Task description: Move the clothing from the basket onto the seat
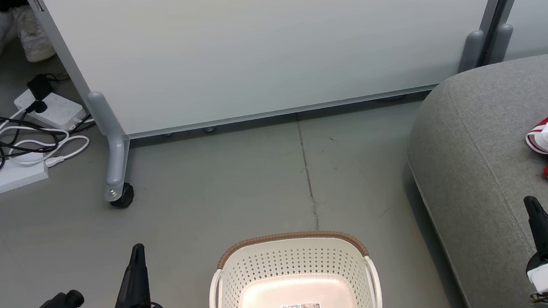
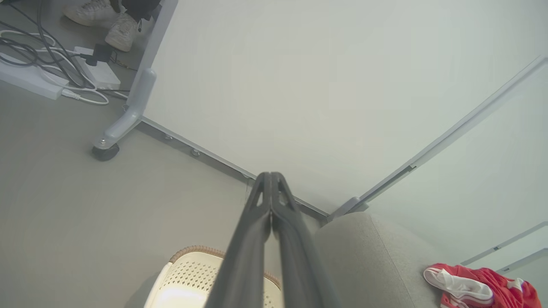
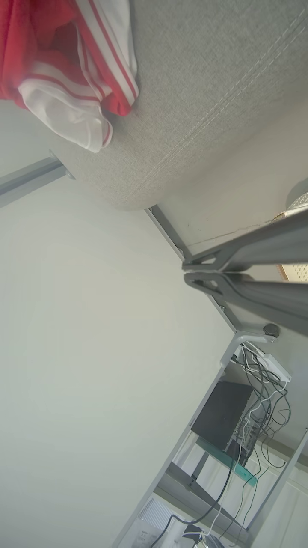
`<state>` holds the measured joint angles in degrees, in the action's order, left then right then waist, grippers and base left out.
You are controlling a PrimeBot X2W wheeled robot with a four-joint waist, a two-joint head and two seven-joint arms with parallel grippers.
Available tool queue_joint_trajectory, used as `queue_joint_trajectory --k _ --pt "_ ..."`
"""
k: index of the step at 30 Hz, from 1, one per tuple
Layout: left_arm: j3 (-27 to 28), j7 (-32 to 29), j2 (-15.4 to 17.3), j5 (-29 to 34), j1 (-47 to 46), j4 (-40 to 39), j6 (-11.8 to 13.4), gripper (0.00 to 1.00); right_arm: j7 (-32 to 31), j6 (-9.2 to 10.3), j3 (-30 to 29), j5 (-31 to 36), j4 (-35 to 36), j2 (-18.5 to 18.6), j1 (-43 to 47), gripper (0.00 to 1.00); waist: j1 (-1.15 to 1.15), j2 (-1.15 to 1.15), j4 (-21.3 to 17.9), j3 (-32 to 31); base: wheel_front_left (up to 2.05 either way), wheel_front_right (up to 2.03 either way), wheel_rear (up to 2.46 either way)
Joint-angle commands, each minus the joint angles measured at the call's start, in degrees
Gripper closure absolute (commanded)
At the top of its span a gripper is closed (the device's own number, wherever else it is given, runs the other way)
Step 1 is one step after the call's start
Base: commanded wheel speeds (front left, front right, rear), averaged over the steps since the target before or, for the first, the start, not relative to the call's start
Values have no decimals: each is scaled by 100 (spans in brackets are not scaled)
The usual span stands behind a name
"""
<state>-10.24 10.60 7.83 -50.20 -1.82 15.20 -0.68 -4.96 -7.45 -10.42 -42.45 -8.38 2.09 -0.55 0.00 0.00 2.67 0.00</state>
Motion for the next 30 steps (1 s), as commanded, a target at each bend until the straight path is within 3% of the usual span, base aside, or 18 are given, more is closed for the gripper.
queue_joint_trajectory --k 1,30 --pt "50 -24 8 -176 -199 -38 -58 100 -52 -3 -51 -191 20 60 -159 100 0 0 -4 1 0 0 0" --pt "195 -286 -216 -2111 -631 182 -352 100 -630 -6 -510 -2237 -508 96 -633 100 0 0 -99 16 0 0 0"
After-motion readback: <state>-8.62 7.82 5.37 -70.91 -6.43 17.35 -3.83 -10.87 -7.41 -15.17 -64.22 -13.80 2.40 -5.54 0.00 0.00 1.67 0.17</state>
